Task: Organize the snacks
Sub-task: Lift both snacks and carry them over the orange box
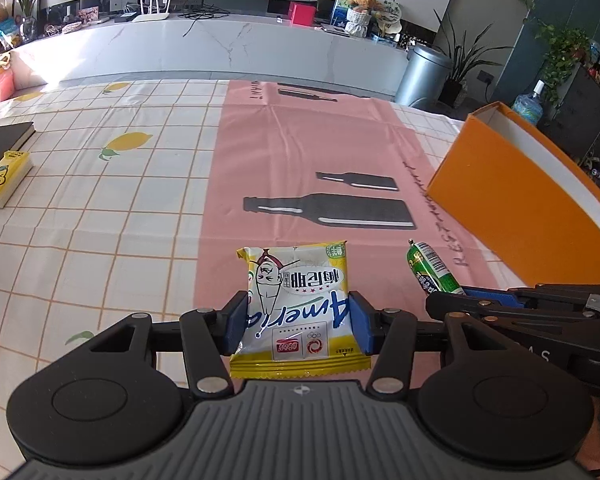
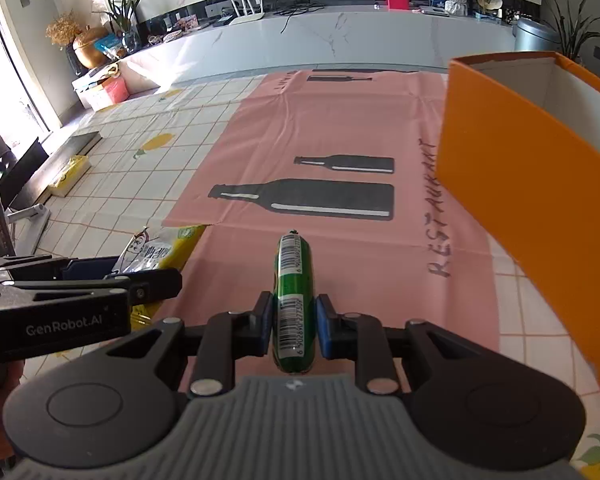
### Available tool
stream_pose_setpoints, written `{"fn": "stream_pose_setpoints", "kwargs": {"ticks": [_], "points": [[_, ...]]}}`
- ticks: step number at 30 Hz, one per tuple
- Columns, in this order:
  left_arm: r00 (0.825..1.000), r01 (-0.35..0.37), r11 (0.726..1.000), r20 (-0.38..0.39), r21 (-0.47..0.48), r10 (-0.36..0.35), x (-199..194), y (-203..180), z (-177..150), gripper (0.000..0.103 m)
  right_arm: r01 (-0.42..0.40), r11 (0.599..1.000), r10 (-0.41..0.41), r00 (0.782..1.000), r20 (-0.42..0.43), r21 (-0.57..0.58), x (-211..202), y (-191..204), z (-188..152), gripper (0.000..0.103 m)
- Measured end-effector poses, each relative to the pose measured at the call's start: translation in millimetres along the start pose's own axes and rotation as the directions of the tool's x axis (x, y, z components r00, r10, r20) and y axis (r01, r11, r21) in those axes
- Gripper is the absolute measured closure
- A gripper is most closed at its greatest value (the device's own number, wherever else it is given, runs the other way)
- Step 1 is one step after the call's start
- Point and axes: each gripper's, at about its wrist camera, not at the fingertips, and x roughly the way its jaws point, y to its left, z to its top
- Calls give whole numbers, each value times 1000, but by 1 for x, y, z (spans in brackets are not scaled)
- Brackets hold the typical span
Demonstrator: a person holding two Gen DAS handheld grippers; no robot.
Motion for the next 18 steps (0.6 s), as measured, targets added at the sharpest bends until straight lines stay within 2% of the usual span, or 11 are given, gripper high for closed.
{"fn": "stream_pose_setpoints", "kwargs": {"ticks": [8,14,18], "points": [[997,66,997,44,46,-68,-32,-63,7,43,36,998,-41,993,110,54,-72,-42,-8,84],[992,106,988,54,111,-113,-37,-115,19,43,75,995,-85,980,178,64,-118,-80,-9,84],[987,126,978,78,167,-140,-38,-148,38,43,119,992,-127,968,214,50,-141,-106,0,84]]}}
